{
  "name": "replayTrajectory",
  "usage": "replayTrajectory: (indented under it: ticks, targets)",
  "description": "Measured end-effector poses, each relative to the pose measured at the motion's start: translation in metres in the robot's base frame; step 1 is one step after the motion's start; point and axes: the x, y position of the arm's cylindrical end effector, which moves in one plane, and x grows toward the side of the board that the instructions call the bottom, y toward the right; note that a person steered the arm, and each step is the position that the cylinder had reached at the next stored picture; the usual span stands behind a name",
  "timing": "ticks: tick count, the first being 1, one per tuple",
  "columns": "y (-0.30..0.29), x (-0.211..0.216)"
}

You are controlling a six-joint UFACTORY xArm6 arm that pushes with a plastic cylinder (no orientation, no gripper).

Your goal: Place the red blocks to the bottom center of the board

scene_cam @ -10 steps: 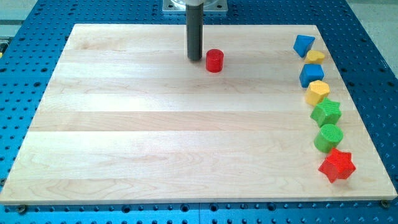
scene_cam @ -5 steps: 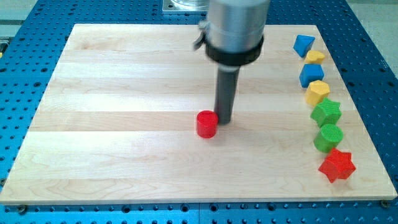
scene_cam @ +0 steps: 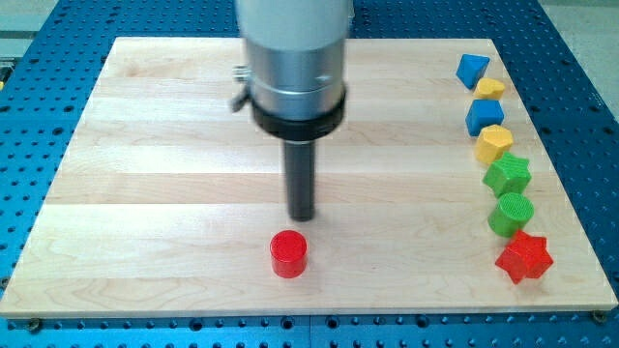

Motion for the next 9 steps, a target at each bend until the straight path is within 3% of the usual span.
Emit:
replayTrajectory:
  ticks: [1, 2, 5, 7, 8, 9]
  targets:
    - [0.067, 0.079]
    - [0.108, 0.102]
    - [0.304, 0.100]
    - [0.291, 0.093]
    - [0.285, 0.060]
    - [0.188, 0.069]
